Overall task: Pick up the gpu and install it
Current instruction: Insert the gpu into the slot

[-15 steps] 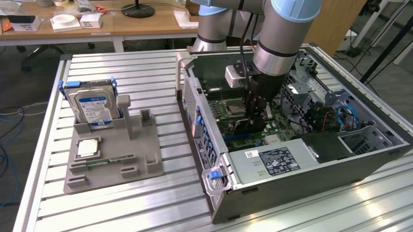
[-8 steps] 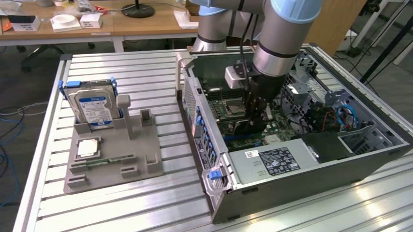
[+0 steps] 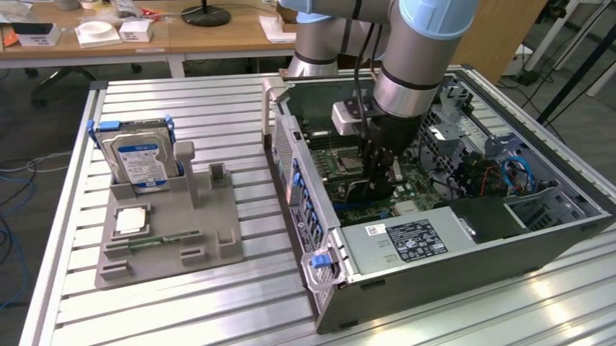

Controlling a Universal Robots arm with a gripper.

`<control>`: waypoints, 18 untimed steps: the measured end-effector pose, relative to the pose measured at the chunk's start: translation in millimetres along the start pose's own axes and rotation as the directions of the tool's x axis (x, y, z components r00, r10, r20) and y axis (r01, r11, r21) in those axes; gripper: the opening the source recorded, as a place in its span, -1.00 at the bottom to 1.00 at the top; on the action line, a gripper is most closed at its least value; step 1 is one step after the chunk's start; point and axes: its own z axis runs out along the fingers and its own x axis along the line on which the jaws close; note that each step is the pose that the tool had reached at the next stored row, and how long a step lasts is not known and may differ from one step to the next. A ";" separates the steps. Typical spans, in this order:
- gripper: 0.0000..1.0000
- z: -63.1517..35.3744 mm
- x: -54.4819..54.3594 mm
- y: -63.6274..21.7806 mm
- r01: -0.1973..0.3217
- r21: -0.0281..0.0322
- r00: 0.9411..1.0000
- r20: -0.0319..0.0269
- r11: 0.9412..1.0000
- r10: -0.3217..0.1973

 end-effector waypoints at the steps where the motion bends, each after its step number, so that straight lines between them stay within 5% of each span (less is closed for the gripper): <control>1: -0.48 -0.1 0.0 0.0 0.000 0.000 1.000 0.000 1.000 0.000; 18: -0.48 -3.7 0.1 2.2 0.000 0.000 1.000 0.000 1.000 0.000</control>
